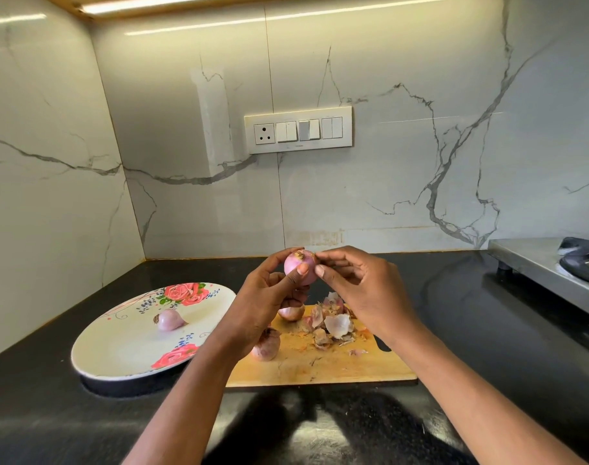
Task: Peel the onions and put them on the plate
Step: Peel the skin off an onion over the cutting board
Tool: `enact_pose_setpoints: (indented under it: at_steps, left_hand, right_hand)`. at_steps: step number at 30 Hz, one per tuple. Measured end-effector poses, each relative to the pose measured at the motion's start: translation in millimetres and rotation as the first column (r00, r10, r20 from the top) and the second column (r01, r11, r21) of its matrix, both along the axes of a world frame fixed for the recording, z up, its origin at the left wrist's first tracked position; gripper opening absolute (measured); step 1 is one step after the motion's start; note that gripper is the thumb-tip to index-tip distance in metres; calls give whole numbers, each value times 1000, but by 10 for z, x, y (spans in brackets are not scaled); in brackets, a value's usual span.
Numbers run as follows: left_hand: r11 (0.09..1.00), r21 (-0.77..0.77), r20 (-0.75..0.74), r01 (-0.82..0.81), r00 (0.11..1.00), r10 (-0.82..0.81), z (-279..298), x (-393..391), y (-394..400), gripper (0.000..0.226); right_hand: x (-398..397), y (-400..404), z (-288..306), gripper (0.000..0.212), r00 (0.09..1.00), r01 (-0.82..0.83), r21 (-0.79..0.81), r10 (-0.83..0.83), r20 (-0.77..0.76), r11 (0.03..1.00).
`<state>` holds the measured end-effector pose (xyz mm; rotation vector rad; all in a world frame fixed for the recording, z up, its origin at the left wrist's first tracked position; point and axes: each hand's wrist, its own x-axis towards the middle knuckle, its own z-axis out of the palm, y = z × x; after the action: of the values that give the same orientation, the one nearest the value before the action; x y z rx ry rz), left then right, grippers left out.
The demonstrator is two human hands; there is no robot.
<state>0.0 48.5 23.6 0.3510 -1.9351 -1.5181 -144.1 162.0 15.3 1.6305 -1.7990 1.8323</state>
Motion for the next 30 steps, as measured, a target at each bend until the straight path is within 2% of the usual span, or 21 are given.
enact_pose_setpoints:
  at_steps: [9, 15, 20, 24, 27, 30]
  left_hand:
    - [1000, -11, -5, -9, 1000, 9, -16, -3, -7, 47]
    - [999, -34, 3, -27, 1000, 27, -24, -14, -26, 50]
    - [1000, -23, -18, -20, 1000, 20, -13, -3, -43, 52]
    - [999, -21, -16, -27, 1000, 26, -10, -4, -38, 52]
    - [999, -23, -20, -29, 999, 29, -9, 1, -46, 54]
    - [1000, -22, -17, -22, 1000, 21, 0, 11, -30, 55]
  right_hand:
    - [37, -33, -58, 14, 995, 81, -97, -87, -57, 992]
    - [41, -56, -67, 6, 987, 146, -103, -152, -57, 984]
    - [14, -46, -55, 14, 994, 104, -60, -105, -10, 993]
    - [-32, -33, -46, 14, 991, 135, -5, -135, 25, 991]
    - [-25, -18, -16, 8, 996, 39, 5, -39, 80, 999]
    - [24, -19, -2, 19, 996, -32, -11, 33, 83, 999]
